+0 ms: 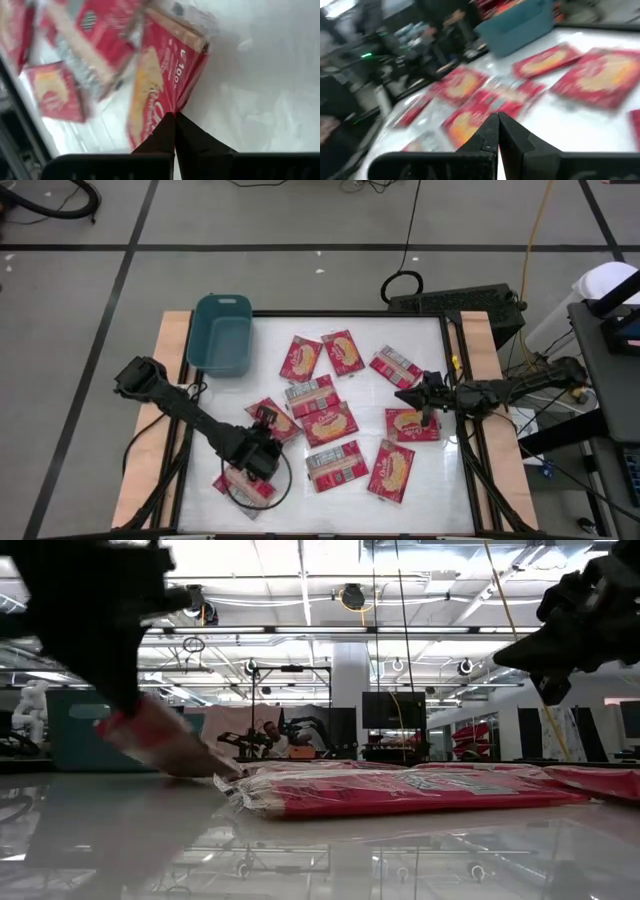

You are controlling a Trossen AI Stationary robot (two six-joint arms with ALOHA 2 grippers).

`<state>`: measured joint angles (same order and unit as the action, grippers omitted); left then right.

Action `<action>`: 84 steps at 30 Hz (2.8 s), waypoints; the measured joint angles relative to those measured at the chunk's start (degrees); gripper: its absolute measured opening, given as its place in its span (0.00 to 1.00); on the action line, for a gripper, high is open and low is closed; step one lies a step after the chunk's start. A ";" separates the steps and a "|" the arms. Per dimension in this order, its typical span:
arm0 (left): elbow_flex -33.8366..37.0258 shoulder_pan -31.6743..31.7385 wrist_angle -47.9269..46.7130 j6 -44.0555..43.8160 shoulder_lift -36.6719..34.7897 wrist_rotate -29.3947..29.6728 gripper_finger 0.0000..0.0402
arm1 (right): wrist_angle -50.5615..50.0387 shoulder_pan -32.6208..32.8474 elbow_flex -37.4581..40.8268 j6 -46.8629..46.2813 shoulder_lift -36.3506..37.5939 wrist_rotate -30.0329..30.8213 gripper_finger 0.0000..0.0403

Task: Sort popcorn bags into baskets
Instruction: Put the red popcorn bag into the blue bin

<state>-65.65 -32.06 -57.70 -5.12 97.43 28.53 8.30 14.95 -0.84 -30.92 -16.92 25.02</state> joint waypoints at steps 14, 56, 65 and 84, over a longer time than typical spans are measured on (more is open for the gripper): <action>-10.94 3.99 -3.48 -5.52 -0.92 3.30 0.00 | 16.32 7.46 -17.15 6.69 -35.19 9.69 0.00; -12.39 19.83 4.47 10.18 -9.20 3.02 0.02 | 10.42 -10.08 -62.53 55.61 -85.44 -1.11 0.06; -12.39 18.60 3.35 -0.54 -9.34 2.93 0.38 | 7.97 -8.30 -62.53 54.15 -85.44 -1.06 0.06; -12.37 7.48 -1.78 -17.52 -13.16 10.78 0.56 | 7.12 -5.19 -62.51 61.28 -81.30 5.26 0.04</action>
<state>-78.02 -24.57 -59.47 -22.64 84.26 39.31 15.42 9.76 -63.35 30.36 -98.22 30.28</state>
